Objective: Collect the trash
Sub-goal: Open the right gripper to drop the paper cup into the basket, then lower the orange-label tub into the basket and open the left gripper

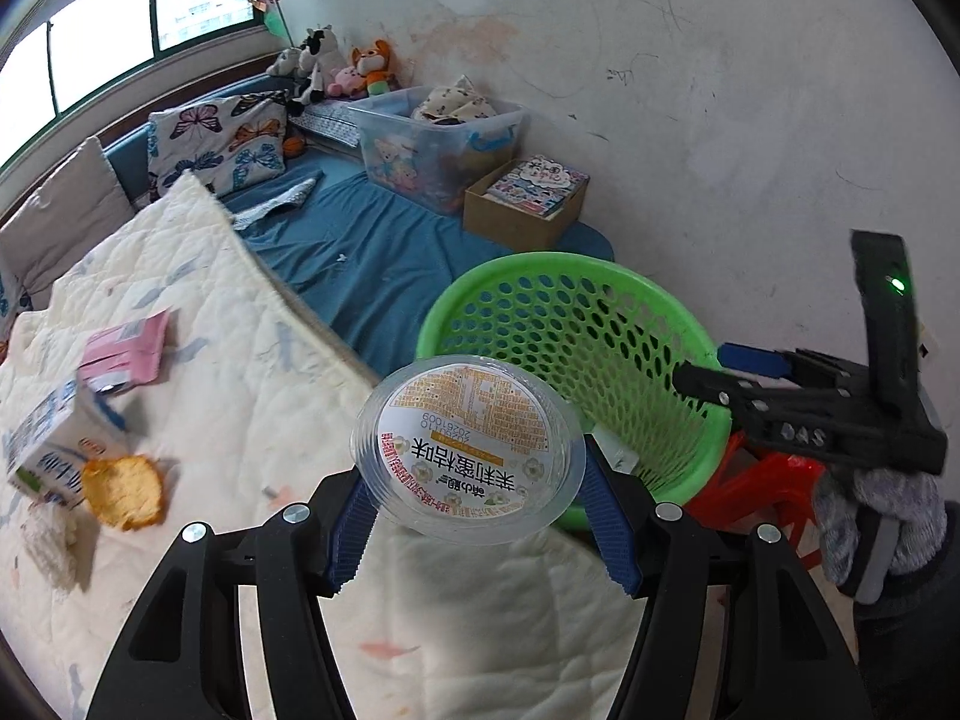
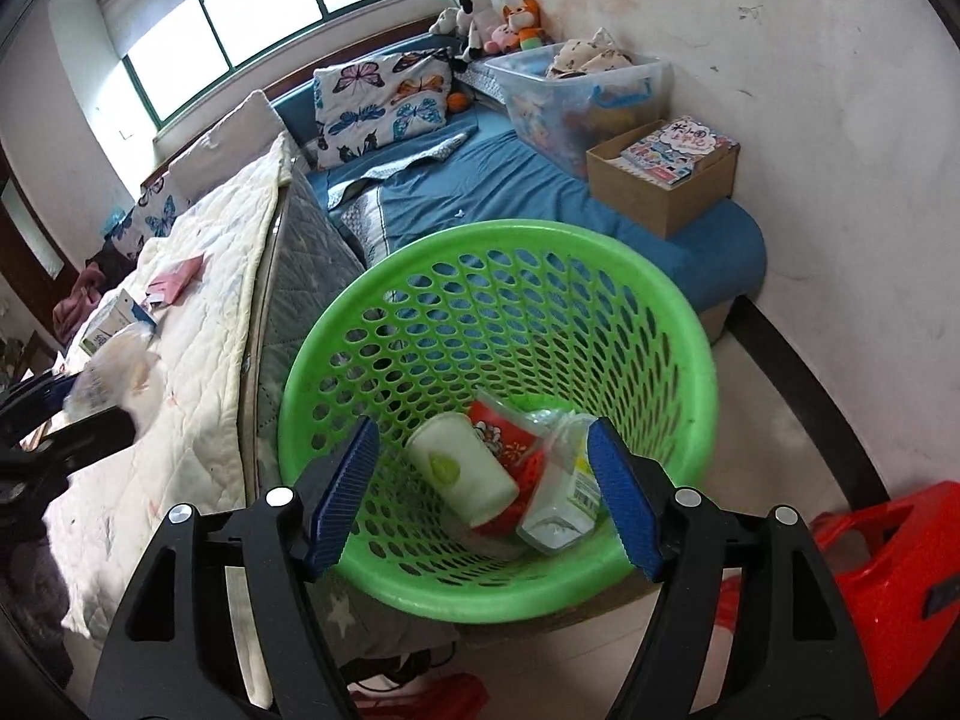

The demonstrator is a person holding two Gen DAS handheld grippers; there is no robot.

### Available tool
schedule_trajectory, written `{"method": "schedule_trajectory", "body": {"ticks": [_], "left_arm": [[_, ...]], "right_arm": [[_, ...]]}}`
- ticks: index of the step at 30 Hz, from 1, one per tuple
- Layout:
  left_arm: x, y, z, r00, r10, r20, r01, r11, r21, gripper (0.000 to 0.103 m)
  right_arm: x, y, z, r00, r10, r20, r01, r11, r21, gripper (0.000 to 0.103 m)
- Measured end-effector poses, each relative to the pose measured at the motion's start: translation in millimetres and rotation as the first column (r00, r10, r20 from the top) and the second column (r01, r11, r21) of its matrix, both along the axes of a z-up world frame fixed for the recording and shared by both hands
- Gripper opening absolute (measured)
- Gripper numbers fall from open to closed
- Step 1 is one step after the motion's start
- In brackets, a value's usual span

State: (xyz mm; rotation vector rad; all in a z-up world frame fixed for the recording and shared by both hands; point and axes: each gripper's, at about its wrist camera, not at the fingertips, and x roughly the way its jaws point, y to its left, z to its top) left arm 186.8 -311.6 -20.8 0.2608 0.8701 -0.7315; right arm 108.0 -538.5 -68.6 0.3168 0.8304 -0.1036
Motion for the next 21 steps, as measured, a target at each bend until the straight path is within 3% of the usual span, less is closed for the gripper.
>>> {"method": "schedule_trajectory", "body": {"ticks": [13,21], "left_arm": [[2,-62,-21,0.997,-0.053,-0.064,0.055,0.998,0.039,0.061],[0,-66,-28,0.993,-0.058,-0.104,0.061,0.998,0.02,0.065]], "right_arm": [[-37,-26,9,0.996,-0.075,0.042,0.075,0.997,0.021,0.072],[-43,-32,10,0.995,-0.088,0.049,0.087,0.996,0.028,0.072]]}}
